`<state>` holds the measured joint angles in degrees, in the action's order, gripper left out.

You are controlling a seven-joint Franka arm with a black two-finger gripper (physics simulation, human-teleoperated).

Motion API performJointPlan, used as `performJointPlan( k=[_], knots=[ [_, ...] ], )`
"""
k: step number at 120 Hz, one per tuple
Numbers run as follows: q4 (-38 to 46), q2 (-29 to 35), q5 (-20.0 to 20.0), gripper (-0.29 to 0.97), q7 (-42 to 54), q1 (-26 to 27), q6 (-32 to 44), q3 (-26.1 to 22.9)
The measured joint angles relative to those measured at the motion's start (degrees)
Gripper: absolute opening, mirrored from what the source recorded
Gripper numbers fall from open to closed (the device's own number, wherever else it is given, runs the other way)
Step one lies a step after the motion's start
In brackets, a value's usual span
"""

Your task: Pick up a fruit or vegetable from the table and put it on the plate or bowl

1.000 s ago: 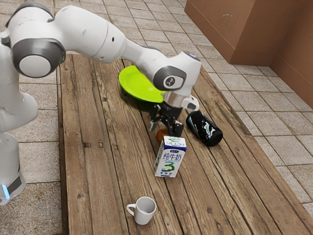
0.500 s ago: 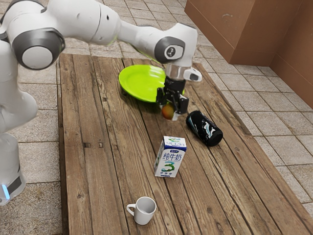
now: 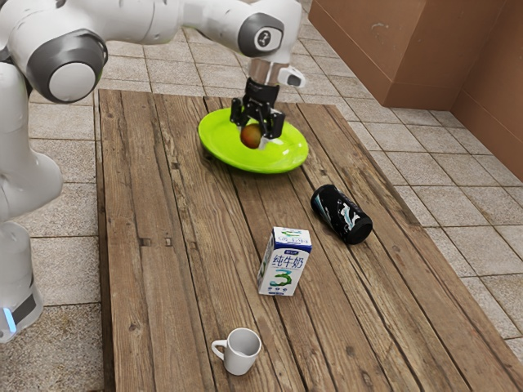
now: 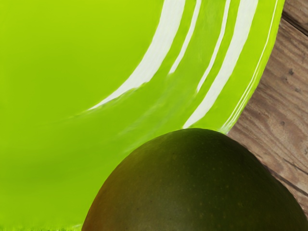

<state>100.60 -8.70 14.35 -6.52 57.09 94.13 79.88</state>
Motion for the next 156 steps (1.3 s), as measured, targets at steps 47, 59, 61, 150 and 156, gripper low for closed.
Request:
performJointPlan(
  k=[47,59,61,150,156],
  knots=[
    [-3.4,-2.24,-3.39,0.12,-0.1,-11.22,1.11,-4.44],
    [-5.41,-4.87,-3.05,0.14,0.11,-27.1,0.9,-19.2],
    [-5.59,-5.03,-2.97,0.15,0.16,-28.26,0.85,-20.31],
    [-17.64,-15.2,1.92,0.52,3.06,-49.39,0.43,-41.27],
    [-17.67,-14.16,2.1,0.56,3.39,-49.51,-0.25,-40.97]
  ],
)
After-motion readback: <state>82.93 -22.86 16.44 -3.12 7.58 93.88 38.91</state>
